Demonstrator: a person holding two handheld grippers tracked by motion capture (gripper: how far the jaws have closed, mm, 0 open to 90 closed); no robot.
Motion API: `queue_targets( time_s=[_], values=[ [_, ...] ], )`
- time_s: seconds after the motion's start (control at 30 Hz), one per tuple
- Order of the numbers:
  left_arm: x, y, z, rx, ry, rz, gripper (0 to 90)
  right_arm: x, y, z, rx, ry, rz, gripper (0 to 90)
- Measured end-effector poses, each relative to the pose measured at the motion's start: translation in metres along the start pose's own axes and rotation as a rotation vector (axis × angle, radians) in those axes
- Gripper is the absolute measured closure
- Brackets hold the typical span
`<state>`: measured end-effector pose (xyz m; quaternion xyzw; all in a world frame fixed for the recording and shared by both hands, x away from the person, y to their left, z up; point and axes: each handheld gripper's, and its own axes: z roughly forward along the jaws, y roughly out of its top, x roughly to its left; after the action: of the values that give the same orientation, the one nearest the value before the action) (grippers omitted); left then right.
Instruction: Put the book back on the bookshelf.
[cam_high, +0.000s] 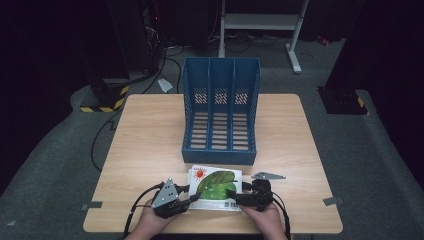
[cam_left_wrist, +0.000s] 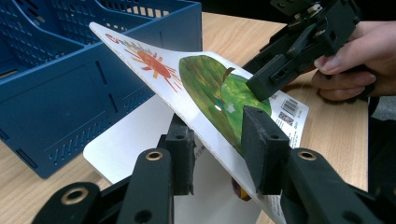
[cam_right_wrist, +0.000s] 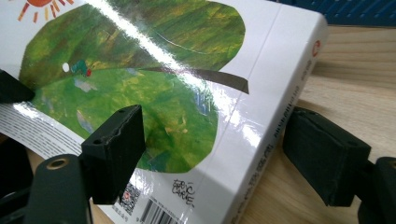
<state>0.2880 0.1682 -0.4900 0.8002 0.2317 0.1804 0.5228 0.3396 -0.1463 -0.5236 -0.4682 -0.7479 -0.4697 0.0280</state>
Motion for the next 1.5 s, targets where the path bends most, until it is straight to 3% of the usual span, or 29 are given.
queue_targets(
  time_s=[0.13,0.27,0.63,0.83,1.23,1.5],
  values=[
    [0.000,0.000,0.000,0.001,0.001,-0.005,64.9,0.000,0.001,0.002,0.005,0.017,0.009,21.4],
    [0.002,-0.001,0.002,0.010,-0.005,-0.039,65.1,0.001,0.001,-0.002,-0.008,0.003,0.010,25.7],
    [0.002,-0.002,0.005,0.028,0.027,-0.101,65.0,0.006,0.002,-0.014,-0.071,-0.051,-0.056,33.6],
    [0.002,-0.004,0.007,0.033,0.021,-0.118,65.1,0.007,0.003,-0.015,-0.087,-0.057,-0.076,35.7],
    [0.002,-0.006,0.013,0.083,0.048,-0.099,67.7,0.017,0.006,-0.028,-0.177,-0.111,-0.173,38.1],
    [0.004,-0.007,0.016,0.103,0.110,-0.102,69.7,0.025,0.007,-0.033,-0.234,-0.131,-0.230,39.2]
  ],
)
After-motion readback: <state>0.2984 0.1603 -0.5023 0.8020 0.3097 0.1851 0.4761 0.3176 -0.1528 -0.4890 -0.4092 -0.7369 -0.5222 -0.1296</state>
